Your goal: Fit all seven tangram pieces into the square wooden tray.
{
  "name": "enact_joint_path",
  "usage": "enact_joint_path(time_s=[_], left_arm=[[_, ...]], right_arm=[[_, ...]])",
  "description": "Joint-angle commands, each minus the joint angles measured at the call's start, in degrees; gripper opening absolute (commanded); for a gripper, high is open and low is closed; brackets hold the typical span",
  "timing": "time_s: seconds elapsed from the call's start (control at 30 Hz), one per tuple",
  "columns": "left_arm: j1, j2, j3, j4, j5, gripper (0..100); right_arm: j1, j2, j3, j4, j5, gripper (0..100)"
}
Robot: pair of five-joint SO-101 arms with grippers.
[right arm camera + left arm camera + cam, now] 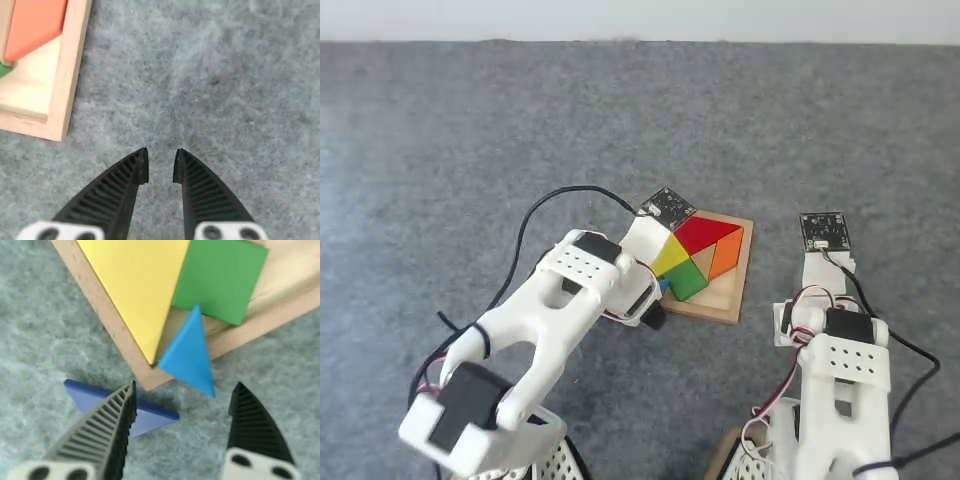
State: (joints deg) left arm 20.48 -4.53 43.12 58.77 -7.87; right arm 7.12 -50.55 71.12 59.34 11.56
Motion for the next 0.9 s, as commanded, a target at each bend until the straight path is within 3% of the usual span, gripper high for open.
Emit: enact_joint_path(time_s=[0.0,0.7,0.87], left_arm=[[-2.5,1.8,-4.1,-1.0,-1.1,29],[-5.5,4.0,-14.0,1.5,-3.9,28],[-6.4,3.5,-16.9,5.8,-2.0,27]], right_arm=[[0.7,0.5,-0.6,-0.7,0.7,9.5],[0.7,0.5,-0.6,-0.6,0.7,9.5],[0.7,0.5,-0.6,-0.6,0.7,9.5]])
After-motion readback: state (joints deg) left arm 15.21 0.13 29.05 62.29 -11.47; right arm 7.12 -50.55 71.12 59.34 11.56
